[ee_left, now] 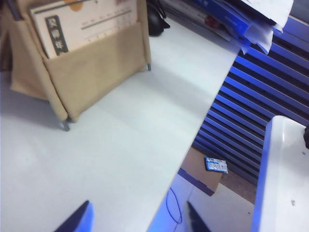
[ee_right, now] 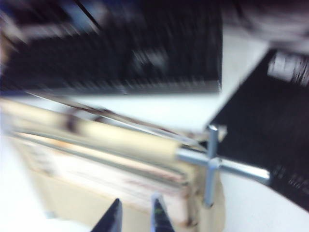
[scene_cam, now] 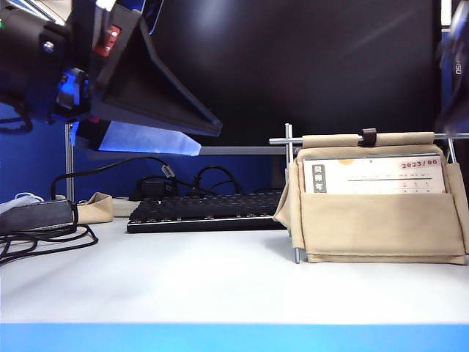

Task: Turn one page of the calendar.

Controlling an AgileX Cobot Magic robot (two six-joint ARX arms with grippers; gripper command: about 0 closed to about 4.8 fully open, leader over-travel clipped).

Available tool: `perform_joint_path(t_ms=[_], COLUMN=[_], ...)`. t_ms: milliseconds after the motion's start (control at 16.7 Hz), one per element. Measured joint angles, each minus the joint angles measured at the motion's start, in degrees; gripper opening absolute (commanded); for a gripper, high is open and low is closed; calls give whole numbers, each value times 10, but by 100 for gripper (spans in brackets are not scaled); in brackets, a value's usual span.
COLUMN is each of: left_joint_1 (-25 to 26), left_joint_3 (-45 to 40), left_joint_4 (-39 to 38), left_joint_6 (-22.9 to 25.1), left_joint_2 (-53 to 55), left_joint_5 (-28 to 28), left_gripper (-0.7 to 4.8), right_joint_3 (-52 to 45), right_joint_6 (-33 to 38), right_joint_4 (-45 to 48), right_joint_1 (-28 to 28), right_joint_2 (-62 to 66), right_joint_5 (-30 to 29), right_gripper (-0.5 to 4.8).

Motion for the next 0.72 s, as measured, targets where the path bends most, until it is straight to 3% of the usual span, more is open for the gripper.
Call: perform_joint_path(t_ms=[180, 300, 420, 480, 540, 720], left_joint_1=[0, 3, 3, 3, 3, 4], left_joint_3=[0, 0, 0, 0, 0, -9], left_joint_4=[3, 4, 3, 1, -5, -2], left_joint_6=[1, 2, 2, 5, 26, 58], left_joint_2=[0, 0, 0, 0, 0, 0], left_joint_5=[2, 2, 2, 2, 0, -115], left_gripper=[246, 225, 108, 41, 39, 19], right_joint_3=[0, -5, -40, -58, -83, -184], right_joint_6=[3, 5, 7, 9, 12, 87], right_joint_4=[-91, -132, -122, -111, -98, -83], right_joint_1=[0, 0, 0, 1, 3, 4], right_joint_2=[-138, -183, -235, -260, -288, -428], right_joint_5=[-42, -31, -43, -48, -48, -5], right_gripper=[86, 85, 67, 26, 5, -2])
